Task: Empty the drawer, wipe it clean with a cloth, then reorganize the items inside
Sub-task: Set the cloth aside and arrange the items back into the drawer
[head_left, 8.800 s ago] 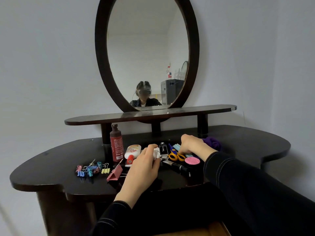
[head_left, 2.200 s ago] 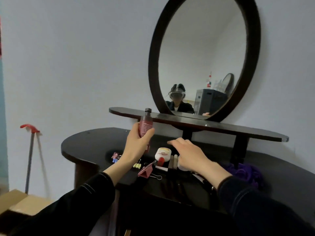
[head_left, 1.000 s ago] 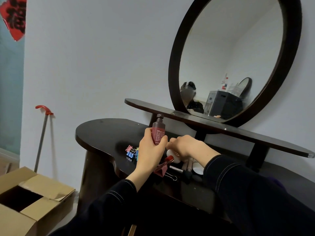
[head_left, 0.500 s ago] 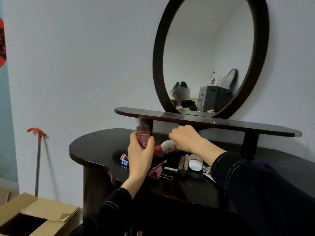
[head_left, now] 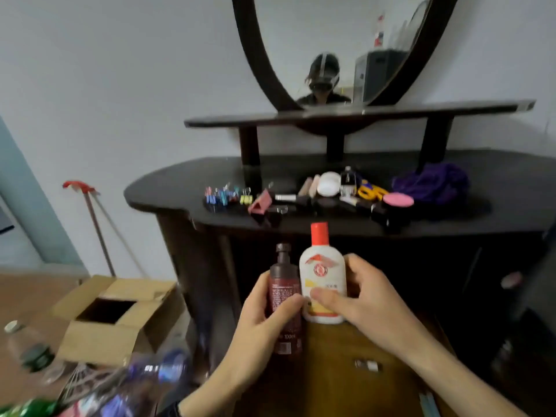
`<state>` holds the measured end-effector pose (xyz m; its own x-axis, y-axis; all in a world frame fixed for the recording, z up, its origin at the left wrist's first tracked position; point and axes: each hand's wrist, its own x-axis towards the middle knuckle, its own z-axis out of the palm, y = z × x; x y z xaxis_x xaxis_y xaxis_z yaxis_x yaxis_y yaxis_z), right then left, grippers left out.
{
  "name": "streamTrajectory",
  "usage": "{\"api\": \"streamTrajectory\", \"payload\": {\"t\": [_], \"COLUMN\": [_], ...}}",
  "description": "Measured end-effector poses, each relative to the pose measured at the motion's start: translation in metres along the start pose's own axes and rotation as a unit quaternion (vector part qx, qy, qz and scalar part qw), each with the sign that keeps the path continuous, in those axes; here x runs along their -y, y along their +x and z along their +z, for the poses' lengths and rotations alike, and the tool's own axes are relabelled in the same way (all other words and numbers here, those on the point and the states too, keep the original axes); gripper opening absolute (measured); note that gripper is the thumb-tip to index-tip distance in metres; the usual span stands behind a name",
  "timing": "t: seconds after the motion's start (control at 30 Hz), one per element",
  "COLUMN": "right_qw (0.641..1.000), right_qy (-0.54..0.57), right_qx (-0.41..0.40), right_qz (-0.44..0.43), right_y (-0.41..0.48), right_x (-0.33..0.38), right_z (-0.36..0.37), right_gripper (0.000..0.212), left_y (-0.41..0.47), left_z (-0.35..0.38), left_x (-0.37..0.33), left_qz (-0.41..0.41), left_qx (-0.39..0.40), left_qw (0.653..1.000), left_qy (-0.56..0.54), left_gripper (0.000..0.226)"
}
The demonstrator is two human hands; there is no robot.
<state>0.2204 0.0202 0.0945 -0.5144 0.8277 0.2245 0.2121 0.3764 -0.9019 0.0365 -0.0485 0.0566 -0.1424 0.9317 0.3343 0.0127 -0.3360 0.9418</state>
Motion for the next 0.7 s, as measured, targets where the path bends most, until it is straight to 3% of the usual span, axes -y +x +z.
{"api": "streamTrajectory", "payload": {"t": [0.13, 0.27, 0.33, 0.53, 0.7], "right_qw": [0.985, 0.939, 0.920, 0.864, 0.851], "right_qy": [-0.035, -0.129, -0.159, -0.198, -0.122], "right_qx": [0.063, 0.165, 0.194, 0.267, 0.280], "right_qz": [0.158, 0.273, 0.301, 0.378, 0.428], "right_y": [-0.036, -0.041, -0.041, -0.037, -0.039], "right_x": [-0.075, -0.135, -0.156, -0.177, -0.175], "right_z": [0.029, 0.055, 0.068, 0.098, 0.115], "right_gripper": [0.037, 0.036, 0.037, 0.031, 0.053], "left_y": [-0.033, -0.041, -0.046, -0.055, -0.056], "left_z": [-0.010, -0.016, -0.017, -0.029, -0.031], "left_x": [0.054, 0.105, 0.126, 0.156, 0.157], "left_qz": [-0.138, -0.219, -0.246, -0.333, -0.327], "left_qx": [0.028, 0.114, 0.142, 0.233, 0.249], "left_qw": [0.982, 0.885, 0.841, 0.771, 0.765], "left_qy": [0.124, 0.394, 0.459, 0.490, 0.496], "left_gripper": [0.047, 0.076, 0.079, 0.113, 0.102]}}
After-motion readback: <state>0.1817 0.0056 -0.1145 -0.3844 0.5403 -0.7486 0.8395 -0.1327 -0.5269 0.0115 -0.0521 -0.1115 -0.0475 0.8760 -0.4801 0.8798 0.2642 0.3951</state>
